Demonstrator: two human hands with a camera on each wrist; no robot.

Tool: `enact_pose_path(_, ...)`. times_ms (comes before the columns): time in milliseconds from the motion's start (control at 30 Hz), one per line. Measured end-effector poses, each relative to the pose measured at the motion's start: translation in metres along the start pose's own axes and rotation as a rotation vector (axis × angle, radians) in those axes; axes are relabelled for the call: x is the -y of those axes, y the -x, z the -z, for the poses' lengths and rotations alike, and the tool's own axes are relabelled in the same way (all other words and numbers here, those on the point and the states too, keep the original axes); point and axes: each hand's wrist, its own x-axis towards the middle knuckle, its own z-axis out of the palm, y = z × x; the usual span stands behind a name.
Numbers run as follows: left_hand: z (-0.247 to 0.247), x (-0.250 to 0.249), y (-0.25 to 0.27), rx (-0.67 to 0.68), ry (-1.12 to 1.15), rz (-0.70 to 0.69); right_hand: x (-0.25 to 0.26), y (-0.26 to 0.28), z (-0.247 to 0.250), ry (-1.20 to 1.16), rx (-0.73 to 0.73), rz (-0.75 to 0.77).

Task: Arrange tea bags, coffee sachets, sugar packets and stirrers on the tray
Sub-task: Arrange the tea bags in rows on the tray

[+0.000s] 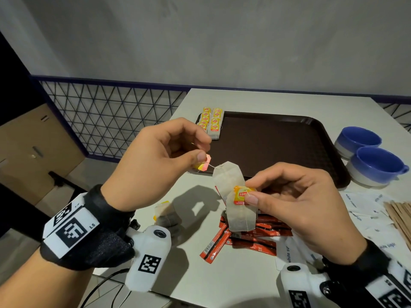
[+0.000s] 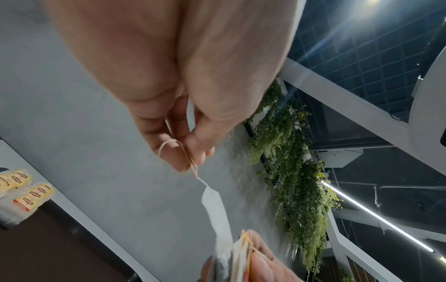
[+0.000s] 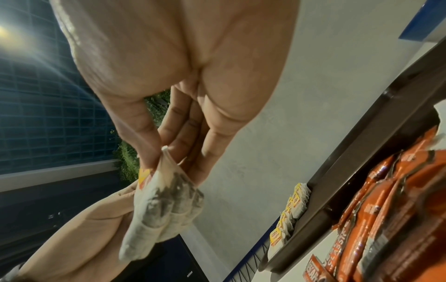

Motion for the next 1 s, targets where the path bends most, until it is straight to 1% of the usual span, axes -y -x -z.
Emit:
enact_pose_path(133,0.002,-0.001,0.000,-0.014,0.014,0.008,-0.001,0.001,0.001,0.006,0.002,-0.006)
enact_pose_path(333,0.006,-0.001,0.003,0.064,0.011,0.048,0.000,0.000,0.001,0.009,-0.003,0.001)
enact_pose_path(467,0.006,0.000,0.006,0.091,0.024,0.070,-0.002,-0.002,0.001,-0.002,-0.030,0.010)
enact_pose_path(633,0.006,0.003,0.008,0.183,0.138,0.081,-0.004,-0.002,0.002,0.012,-0.043,0.008)
enact_pose_path(700,0.005,0.004,0.009,0.199,0.168,0.084,-0.005,-0.003,0.003,0.016,-0.052,0.001)
enact_pose_path(867,0.001,0.006,0.010,0.186,0.165,0.081,-0.006,-0.002,0.003,0.040,-0.050,-0.002)
enact_pose_path(1000,-0.003,0.006,0.009,0.115,0.276,0.120,-0.006,-0.002,0.003,0.017,-0.049,-0.010)
